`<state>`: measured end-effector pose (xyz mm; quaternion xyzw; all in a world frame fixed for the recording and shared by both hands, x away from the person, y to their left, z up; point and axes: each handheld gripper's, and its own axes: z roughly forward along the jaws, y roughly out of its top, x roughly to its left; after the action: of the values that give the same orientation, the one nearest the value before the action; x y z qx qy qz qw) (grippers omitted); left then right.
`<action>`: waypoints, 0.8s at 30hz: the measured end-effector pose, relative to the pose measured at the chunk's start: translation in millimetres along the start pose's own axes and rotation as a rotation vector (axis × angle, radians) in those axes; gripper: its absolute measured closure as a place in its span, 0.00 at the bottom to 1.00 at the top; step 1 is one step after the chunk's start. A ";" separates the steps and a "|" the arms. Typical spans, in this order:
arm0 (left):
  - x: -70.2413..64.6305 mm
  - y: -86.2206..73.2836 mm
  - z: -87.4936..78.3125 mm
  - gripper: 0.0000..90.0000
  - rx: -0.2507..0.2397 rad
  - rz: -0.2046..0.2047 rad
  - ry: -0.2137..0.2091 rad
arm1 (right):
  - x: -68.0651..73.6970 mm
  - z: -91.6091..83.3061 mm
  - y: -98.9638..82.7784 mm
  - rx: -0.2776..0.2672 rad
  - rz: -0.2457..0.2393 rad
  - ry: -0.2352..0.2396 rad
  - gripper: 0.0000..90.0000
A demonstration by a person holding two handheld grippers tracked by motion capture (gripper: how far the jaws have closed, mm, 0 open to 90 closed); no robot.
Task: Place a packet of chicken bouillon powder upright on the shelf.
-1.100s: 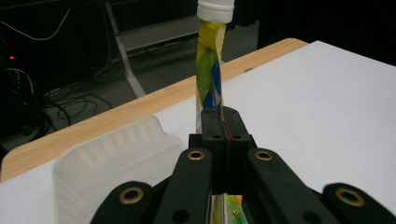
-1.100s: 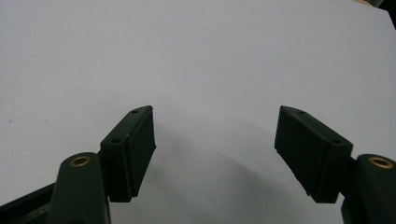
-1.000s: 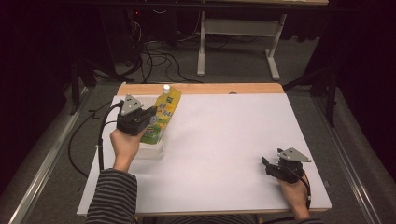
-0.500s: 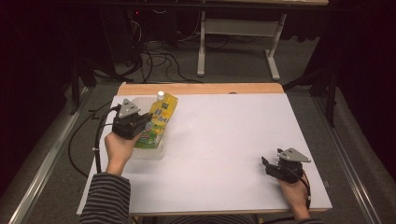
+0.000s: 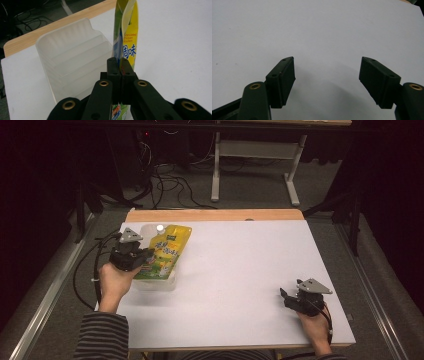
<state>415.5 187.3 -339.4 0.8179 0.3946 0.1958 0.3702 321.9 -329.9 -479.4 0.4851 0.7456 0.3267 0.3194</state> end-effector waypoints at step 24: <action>-11.3 -13.4 0.3 1.00 -0.159 0.006 -0.010 | 0.2 -0.2 -0.1 -0.002 0.001 -0.002 0.33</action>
<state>402.1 183.7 -350.1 0.7880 0.3735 0.2234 0.4356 321.6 -329.8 -479.4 0.4855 0.7447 0.3272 0.3204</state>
